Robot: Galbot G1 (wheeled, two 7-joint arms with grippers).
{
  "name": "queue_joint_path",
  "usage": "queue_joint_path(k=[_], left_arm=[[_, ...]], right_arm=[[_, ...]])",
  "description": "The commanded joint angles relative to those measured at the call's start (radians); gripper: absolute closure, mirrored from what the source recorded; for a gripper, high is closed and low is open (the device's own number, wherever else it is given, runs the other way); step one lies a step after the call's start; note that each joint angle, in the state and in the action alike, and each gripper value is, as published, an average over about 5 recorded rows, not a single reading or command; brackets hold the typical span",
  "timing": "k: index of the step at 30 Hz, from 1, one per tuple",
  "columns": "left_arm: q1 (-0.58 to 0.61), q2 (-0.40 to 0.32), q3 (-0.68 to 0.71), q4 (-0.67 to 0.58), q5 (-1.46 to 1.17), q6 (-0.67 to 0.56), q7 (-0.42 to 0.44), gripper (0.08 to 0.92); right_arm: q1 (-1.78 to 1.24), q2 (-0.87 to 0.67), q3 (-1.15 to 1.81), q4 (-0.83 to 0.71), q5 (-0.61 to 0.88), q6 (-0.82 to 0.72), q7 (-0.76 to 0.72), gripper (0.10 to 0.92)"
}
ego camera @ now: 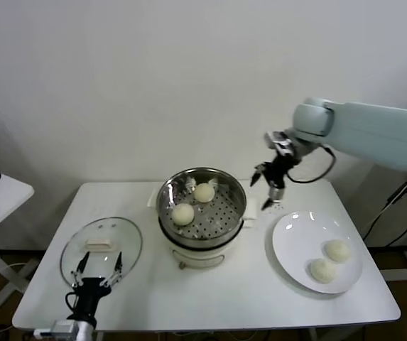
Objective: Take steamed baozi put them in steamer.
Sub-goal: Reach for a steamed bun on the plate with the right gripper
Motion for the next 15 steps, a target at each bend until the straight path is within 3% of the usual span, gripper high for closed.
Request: queue_joint_path(k=[1,15], left_arm=[[0.02,-0.003,-0.008,0.006,0.005,-0.008,-0.002,0.177],[0.058,-0.019,-0.017,0.001,0.024,-0.018,-0.001,0.177]], right_arm=[[-0.164,-0.343,0.116,0.147,-0.299,0.028,-0.022,0.203],[-0.657,-0.409,0.47,0.056,-0.52,0.069,-0.006,0.203]])
